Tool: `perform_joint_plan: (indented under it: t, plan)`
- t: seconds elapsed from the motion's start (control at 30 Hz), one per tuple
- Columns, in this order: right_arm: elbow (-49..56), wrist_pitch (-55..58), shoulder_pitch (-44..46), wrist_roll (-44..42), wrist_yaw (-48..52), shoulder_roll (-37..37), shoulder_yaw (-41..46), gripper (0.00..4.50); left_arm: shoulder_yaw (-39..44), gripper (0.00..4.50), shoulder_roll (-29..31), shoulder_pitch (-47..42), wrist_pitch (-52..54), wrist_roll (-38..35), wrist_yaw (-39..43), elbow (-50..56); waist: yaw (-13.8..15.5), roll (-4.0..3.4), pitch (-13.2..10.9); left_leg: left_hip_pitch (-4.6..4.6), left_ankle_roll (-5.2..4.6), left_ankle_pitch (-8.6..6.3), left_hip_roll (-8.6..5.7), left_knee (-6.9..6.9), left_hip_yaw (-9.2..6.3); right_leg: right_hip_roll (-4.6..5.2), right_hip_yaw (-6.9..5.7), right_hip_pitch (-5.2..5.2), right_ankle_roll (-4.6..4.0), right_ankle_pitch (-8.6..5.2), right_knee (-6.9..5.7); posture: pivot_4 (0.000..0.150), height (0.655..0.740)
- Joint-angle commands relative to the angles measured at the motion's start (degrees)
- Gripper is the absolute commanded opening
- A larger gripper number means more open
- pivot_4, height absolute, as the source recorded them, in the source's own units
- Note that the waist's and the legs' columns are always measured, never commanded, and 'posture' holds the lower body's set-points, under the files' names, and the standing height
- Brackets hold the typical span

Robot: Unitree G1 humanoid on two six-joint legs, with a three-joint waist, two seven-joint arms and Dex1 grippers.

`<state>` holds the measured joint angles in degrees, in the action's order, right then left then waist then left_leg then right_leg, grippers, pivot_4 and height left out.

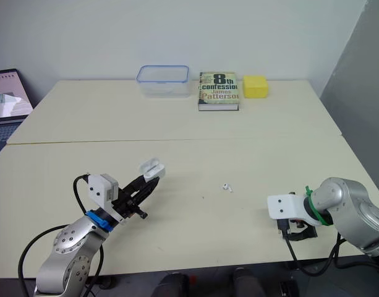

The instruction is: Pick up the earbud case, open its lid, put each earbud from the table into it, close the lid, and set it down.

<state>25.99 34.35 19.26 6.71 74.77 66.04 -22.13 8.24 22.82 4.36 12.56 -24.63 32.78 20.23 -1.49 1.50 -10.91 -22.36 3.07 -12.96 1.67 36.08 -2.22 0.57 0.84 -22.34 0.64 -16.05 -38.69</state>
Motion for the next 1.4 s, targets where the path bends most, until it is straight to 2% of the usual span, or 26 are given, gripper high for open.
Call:
perform_joint_plan:
  t: [0.03, 0.27, 0.3, 0.57, 0.7, 0.83, 0.97, 1.1, 1.17, 1.27, 1.4]
  plan:
    - [0.7, 0.1, 0.1, 0.2, 0.1, -0.4, 0.3, 3.08, 0.2, 0.78, 0.2, 0.0, -0.6, 0.0, -0.3, 2.6, 0.0, 0.00, 0.0, 0.00, 0.00, 0.00, 0.00, 0.00, 0.00, 0.00, 0.00, 0.00, 0.00, 0.00, 0.00, 0.150, 0.7302]
    - [-0.2, -0.8, -0.2, 0.5, 1.1, 0.1, 0.2, 0.51, 0.1, 0.78, 0.1, -0.2, -0.9, 0.0, -0.1, 2.2, 0.0, 0.00, 0.0, 0.01, 0.00, 0.00, -0.01, 0.01, 0.01, 0.00, -0.01, 0.01, 0.00, 0.00, -0.01, 0.150, 0.7302]
    - [-0.3, -0.8, -0.1, 0.5, 1.2, 0.1, 0.3, 0.38, 0.1, 0.78, 0.2, -0.2, -0.9, 0.0, 0.0, 2.1, 0.0, 0.00, 0.0, 0.01, 0.00, 0.00, -0.01, 0.01, 0.01, 0.00, -0.01, 0.01, 0.00, 0.00, -0.01, 0.150, 0.7302]
    - [0.3, 0.5, 1.3, -2.4, 2.0, -0.3, 3.6, 0.38, 0.2, 0.78, 0.3, -0.3, -1.2, -0.3, 1.0, 1.5, 0.0, 0.00, 0.0, 0.01, 0.00, 0.00, -0.02, 0.02, 0.02, 0.01, -0.01, 0.02, 0.01, 0.01, -0.01, 0.150, 0.7302]
    - [2.7, 6.2, 3.1, -9.7, 2.6, -1.8, 9.3, 0.38, -0.3, 0.78, 0.3, -1.0, -0.4, -2.0, 2.4, 1.7, 0.0, 0.00, 0.0, 0.01, 0.00, 0.00, -0.01, 0.02, 0.01, 0.00, 0.00, 0.01, 0.01, 0.01, -0.03, 0.150, 0.7302]
    - [6.6, 17.7, 6.0, -21.0, 0.9, -7.4, 16.1, 0.38, -0.9, 0.78, 0.5, -2.8, 0.9, -3.6, 3.9, 1.8, 0.0, 0.02, 0.0, 0.01, 0.00, 0.00, 0.01, 0.03, -0.06, -0.05, -0.04, 0.02, 0.01, 0.01, -0.05, 0.150, 0.7302]
    - [8.8, 29.9, 11.5, -31.3, -7.9, -21.1, 22.6, 0.38, -1.6, 0.78, 0.4, -5.3, 1.4, -4.1, 5.1, 0.8, -0.2, 0.05, 0.0, 0.00, 0.00, 0.00, 0.01, 0.03, -0.07, -0.08, -0.02, 0.02, 0.01, 0.02, -0.10, 0.150, 0.7302]
    - [6.4, 30.0, 15.6, -36.5, -21.4, -41.4, 27.1, 0.38, -3.5, 0.78, 0.1, -7.6, 1.8, -4.4, 7.0, 0.0, -0.2, 0.08, 0.0, -0.01, 0.00, 0.00, 0.03, 0.02, -0.10, -0.14, -0.02, -0.01, 0.01, 0.02, -0.18, 0.150, 0.7302]
    - [5.0, 28.9, 16.9, -37.2, -26.8, -48.0, 27.6, 0.38, -4.2, 0.78, -0.1, -8.7, 1.6, -4.4, 7.7, -0.5, -0.2, 0.07, 0.0, -0.06, 0.00, 0.00, 0.07, 0.01, -0.15, -0.18, -0.05, -0.06, 0.01, 0.02, -0.19, 0.150, 0.7302]
    - [2.6, 27.8, 18.1, -38.2, -33.6, -56.1, 27.2, 0.38, -5.0, 0.78, -0.4, -10.3, 1.2, -4.1, 8.4, -1.4, -0.1, 0.07, 0.0, -0.23, 0.00, 0.01, 0.05, 0.02, -0.14, -0.17, -0.03, -0.23, 0.00, 0.03, -0.21, 0.150, 0.7302]
    - [0.9, 24.0, 16.7, -37.5, -38.4, -60.9, 24.1, 0.38, -5.7, 0.78, -1.1, -11.3, 0.8, -3.7, 8.4, -2.0, -0.1, 0.07, 0.0, -0.36, -0.01, 0.01, 0.04, 0.04, -0.14, -0.15, -0.02, -0.35, 0.00, 0.04, -0.26, 0.150, 0.7302]
